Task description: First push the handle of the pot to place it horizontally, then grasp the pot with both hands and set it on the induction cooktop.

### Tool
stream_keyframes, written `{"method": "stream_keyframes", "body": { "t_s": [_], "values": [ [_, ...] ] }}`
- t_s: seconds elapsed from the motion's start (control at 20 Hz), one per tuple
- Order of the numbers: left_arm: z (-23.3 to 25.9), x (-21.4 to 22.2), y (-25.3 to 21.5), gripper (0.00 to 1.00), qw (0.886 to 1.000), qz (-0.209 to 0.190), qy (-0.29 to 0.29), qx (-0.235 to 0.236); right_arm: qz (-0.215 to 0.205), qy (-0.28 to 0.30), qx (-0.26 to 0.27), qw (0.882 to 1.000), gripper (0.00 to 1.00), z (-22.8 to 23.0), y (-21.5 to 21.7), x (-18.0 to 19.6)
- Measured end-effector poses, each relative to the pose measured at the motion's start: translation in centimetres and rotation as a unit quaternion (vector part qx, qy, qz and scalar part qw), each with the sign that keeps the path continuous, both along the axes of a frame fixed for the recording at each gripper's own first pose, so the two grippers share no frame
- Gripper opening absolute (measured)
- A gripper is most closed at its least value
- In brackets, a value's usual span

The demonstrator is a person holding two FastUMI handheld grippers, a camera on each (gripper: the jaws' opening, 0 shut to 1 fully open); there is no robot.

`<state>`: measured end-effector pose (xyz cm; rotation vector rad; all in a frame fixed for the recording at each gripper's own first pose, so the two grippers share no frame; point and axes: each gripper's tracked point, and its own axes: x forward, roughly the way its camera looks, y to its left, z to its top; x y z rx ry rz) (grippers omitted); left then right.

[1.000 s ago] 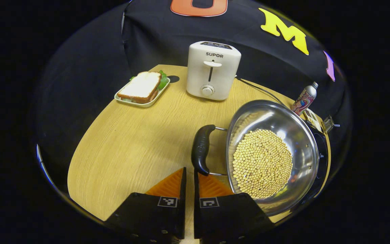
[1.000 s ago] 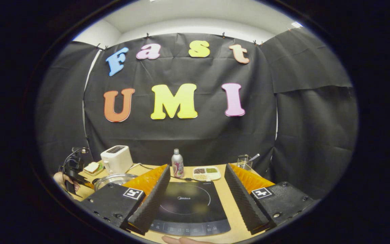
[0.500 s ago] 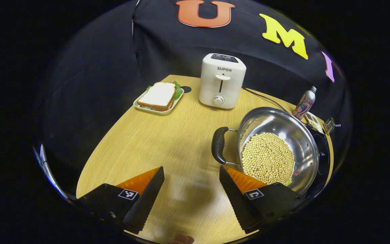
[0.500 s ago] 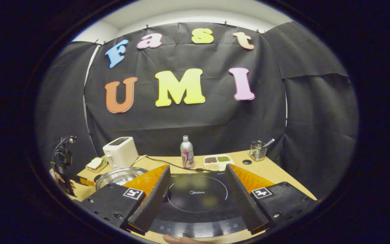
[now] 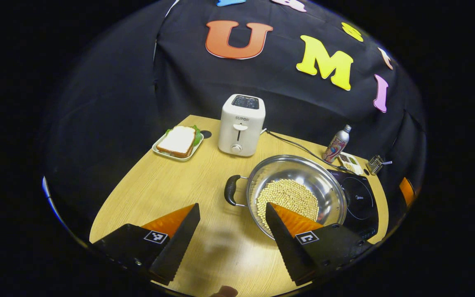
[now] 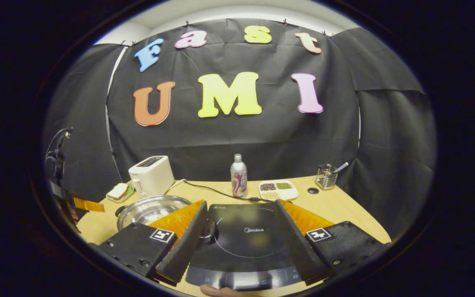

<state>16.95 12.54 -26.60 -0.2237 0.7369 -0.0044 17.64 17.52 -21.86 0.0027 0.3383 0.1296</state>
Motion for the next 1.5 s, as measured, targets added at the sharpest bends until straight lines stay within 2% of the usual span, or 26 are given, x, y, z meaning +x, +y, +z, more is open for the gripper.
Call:
{"method": "stream_keyframes", "body": {
  "t_s": [0.1,0.15,0.2,0.25,0.35,0.6,0.65,0.75,0.95,1.2,1.25,1.35,1.4,1.5],
  "values": [
    [0.3,0.6,-0.9,0.96,1.000,-0.017,-0.007,0.000,0.003,0.012,0.000,1.000,0.96,-0.8,0.8,0.6],
    [0.2,0.9,-1.4,0.96,1.000,-0.023,-0.008,-0.003,0.003,0.018,0.002,1.000,1.00,-1.3,1.1,0.9],
    [0.1,1.3,-2.1,0.96,0.999,-0.033,-0.009,-0.010,0.005,0.024,0.003,1.000,0.97,-1.8,1.7,1.2],
    [-0.3,1.8,-2.6,0.96,0.999,-0.039,-0.011,-0.013,0.008,0.033,0.004,0.999,1.00,-2.5,2.2,1.7],
    [-1.2,3.1,-2.7,0.96,0.999,-0.043,-0.022,-0.004,0.016,0.057,0.003,0.998,0.97,-4.3,3.4,2.4],
    [-4.3,6.1,-3.0,0.96,0.998,-0.048,-0.028,0.008,0.030,0.126,-0.015,0.991,1.00,-10.0,5.7,4.4],
    [-5.1,6.5,-3.0,0.96,0.998,-0.050,-0.025,0.011,0.031,0.141,-0.018,0.989,0.96,-11.0,6.1,4.8],
    [-6.0,7.6,-2.5,0.96,0.998,-0.048,-0.025,0.034,0.032,0.165,-0.025,0.985,1.00,-12.9,6.9,5.8],
    [-7.7,9.1,-2.2,0.95,0.997,-0.053,-0.013,0.046,0.039,0.199,-0.039,0.979,0.97,-15.8,8.5,6.9],
    [-10.0,9.5,-1.6,0.95,0.996,-0.063,0.004,0.069,0.046,0.209,-0.040,0.976,1.00,-16.8,10.0,7.6],
    [-10.5,9.7,-1.8,0.95,0.995,-0.069,0.009,0.067,0.054,0.212,-0.034,0.975,0.95,-16.9,10.4,7.7],
    [-11.9,9.6,-2.3,0.95,0.994,-0.083,0.026,0.064,0.063,0.208,-0.051,0.975,0.93,-17.2,10.2,7.8],
    [-12.6,9.6,-2.1,0.95,0.993,-0.082,0.033,0.073,0.064,0.202,-0.065,0.975,0.88,-17.3,10.2,7.9],
    [-12.9,9.8,-1.5,0.91,0.991,-0.083,0.031,0.098,0.072,0.194,-0.097,0.974,0.84,-17.4,10.1,7.7]
  ]
}}
